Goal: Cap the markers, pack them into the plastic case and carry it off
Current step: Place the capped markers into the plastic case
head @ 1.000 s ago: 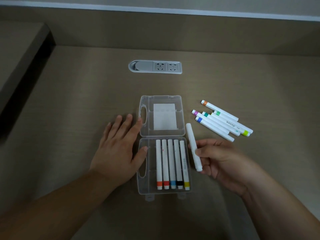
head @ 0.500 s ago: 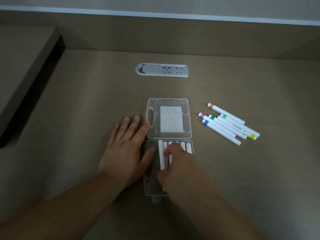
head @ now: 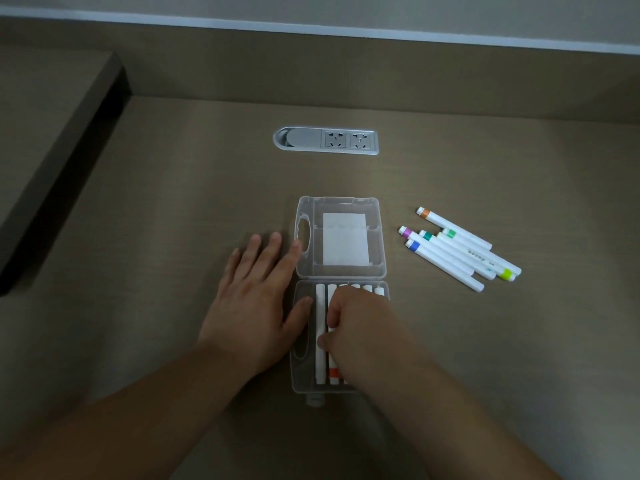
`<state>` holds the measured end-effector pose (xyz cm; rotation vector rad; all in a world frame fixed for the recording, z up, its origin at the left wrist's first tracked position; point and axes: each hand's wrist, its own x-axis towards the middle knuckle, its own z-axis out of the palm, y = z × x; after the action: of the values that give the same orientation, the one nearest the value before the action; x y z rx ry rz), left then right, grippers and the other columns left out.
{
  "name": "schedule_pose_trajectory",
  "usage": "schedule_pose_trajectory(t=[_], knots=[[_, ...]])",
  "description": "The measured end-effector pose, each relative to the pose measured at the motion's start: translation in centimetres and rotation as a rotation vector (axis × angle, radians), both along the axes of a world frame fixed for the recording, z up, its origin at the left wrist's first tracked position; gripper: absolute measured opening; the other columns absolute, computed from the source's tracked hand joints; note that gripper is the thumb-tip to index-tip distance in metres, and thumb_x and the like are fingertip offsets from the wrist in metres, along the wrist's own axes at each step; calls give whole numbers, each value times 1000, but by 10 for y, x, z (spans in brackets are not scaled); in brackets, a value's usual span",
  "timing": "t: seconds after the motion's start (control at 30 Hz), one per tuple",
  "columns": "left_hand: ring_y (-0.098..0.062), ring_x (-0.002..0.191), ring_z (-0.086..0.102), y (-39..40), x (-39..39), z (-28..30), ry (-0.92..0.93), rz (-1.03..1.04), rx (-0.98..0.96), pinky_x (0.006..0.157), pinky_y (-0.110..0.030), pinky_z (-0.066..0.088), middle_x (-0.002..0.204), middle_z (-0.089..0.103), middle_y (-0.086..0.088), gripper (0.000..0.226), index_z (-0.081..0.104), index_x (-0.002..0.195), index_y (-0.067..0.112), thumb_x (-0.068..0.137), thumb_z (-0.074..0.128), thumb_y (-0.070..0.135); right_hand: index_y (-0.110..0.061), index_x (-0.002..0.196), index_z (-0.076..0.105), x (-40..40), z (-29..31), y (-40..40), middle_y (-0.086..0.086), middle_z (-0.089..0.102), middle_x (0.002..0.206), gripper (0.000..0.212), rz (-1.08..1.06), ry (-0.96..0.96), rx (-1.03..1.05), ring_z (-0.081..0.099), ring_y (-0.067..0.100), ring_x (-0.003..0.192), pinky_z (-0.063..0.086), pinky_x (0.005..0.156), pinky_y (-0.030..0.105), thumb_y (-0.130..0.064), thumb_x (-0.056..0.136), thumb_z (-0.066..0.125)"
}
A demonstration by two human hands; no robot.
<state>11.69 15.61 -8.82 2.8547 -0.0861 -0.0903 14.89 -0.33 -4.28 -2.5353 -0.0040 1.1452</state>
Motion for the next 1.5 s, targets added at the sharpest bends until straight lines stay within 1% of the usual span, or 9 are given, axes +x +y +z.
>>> schedule_pose_trajectory(t=[0.13, 0.4, 0.53, 0.6, 0.7, 0.8, 1.1, 1.33, 1.5], knots=[[-19, 155, -6, 1, 0, -1, -9, -4, -5, 126, -45, 3, 168, 7, 0, 75, 7, 159, 34, 92, 22, 66, -22, 131, 50, -2, 3, -2, 2, 54, 136, 47, -8, -45, 31, 54, 20, 123, 43, 104, 33, -36, 89, 67], [-17, 155, -8, 1, 0, -3, -12, -3, -6, 126, -44, 2, 168, 5, 2, 73, 2, 158, 38, 94, 17, 70, -40, 152, 18, -28, 13, -7, -6, 39, 152, 63, 125, -230, 152, 40, 16, 137, 32, 113, 34, -36, 98, 51], [-16, 154, -11, 1, 1, -4, 0, -7, 3, 126, -45, 2, 168, 2, 3, 74, -1, 158, 37, 93, 16, 69, -38, 133, 49, -19, 18, -29, -8, 62, 121, 35, -146, -273, 191, 60, 9, 108, 50, 94, 29, -37, 97, 52], [-15, 154, -11, 2, 1, -4, 7, -3, -2, 125, -44, 1, 168, 1, 3, 76, -1, 158, 37, 92, 19, 68, -32, 105, 65, -5, 15, -58, -7, 66, 94, 17, -275, -523, 177, 63, 10, 85, 53, 76, 29, -25, 94, 55], [-14, 154, -13, 1, 2, -4, 12, -2, -13, 125, -43, -1, 168, -1, 4, 77, -2, 158, 37, 91, 20, 68, -20, 100, 73, 17, 7, -100, 2, 66, 97, 18, -365, -830, 22, 64, 23, 84, 49, 72, 30, -16, 85, 63], [-14, 154, -12, 0, 2, -3, 5, -1, -13, 125, -43, 0, 168, 1, 4, 77, -1, 159, 37, 91, 21, 67, -18, 102, 73, 27, -4, -115, 4, 62, 106, 19, -328, -813, -84, 63, 25, 87, 45, 71, 31, -18, 84, 66], [-15, 154, -11, 0, 1, -2, 6, 2, -30, 125, -45, 2, 168, 3, 4, 78, -1, 158, 37, 91, 23, 66, -21, 72, 68, 34, -5, -113, -3, 64, 75, 15, -229, -628, -85, 60, 16, 66, 51, 60, 31, -31, 83, 65], [-14, 154, -11, 1, 0, -1, 12, -3, -52, 125, -45, 1, 168, 4, 4, 81, 7, 159, 36, 88, 30, 68, -22, 80, 71, 39, 1, -96, -8, 68, 73, 10, -495, -527, 289, 62, 9, 70, 44, 59, 25, -31, 85, 72], [-12, 154, -11, 3, 0, 0, 19, -11, -66, 126, -44, 2, 168, 7, 4, 84, 15, 158, 33, 84, 37, 66, -25, 86, 67, 49, 2, -81, -8, 69, 73, 5, -248, -682, 210, 63, 15, 69, 45, 60, 28, -30, 88, 67]])
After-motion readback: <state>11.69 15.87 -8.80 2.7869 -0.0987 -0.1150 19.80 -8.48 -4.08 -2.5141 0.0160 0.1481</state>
